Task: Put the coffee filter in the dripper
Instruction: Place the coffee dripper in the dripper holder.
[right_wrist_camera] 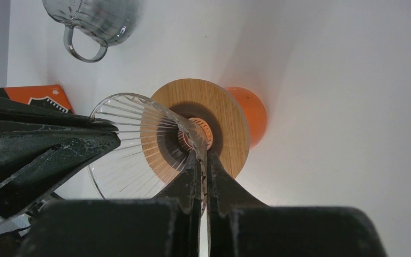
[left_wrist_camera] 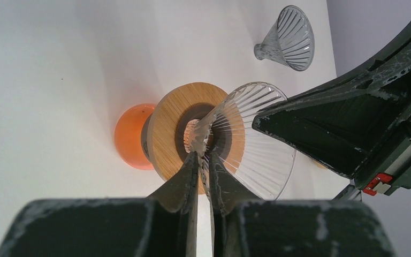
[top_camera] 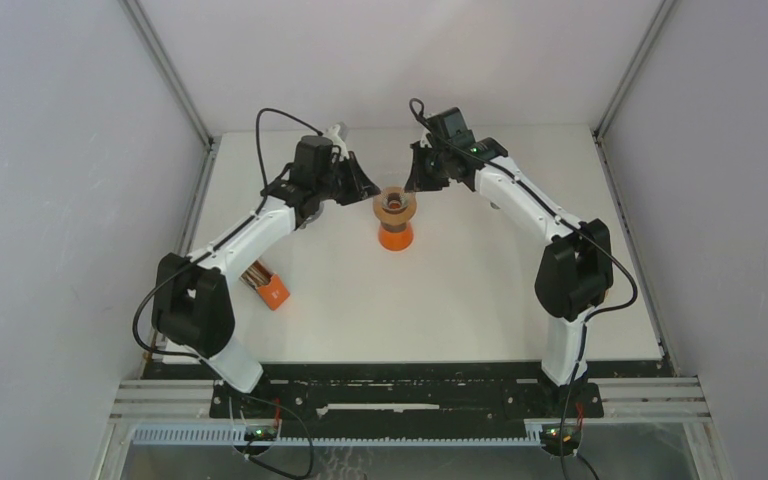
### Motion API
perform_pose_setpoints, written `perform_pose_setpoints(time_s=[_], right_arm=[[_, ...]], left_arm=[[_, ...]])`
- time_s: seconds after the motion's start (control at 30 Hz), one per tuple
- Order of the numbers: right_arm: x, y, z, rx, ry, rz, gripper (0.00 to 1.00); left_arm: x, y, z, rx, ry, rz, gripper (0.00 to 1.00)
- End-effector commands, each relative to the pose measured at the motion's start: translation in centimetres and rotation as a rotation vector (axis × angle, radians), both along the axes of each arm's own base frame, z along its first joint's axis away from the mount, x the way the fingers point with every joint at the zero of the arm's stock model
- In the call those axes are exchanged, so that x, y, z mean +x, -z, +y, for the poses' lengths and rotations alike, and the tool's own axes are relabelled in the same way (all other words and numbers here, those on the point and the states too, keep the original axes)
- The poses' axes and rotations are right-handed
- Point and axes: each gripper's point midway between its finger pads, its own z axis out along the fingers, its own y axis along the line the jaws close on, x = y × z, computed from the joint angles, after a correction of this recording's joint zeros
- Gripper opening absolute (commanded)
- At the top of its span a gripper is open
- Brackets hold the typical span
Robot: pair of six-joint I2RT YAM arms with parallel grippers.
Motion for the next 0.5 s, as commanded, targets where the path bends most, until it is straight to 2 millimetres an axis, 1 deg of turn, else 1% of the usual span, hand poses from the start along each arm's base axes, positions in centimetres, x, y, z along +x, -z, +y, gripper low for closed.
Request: perform_pose_setpoints(time_s=[0.0, 0.2, 0.47], right_arm=[[-1.9, 4.2, -0.5, -0.114, -0.035, 0.086, 0.00], [-2.2, 4.5, -0.6, -0.124, -0.032, 0.103, 0.00], [-2.2, 6.4, -0.5, -0.158, -0.031, 0.178, 0.00]], left_arm=[[-0.6, 0.8, -1.3, 0.032, 0.063, 0.010, 0.03], [-0.9, 2.1, -1.4, 0.042, 0.070, 0.048, 0.01], [-1.3, 3.8, -1.4, 0.082, 0.095, 0.108, 0.01]])
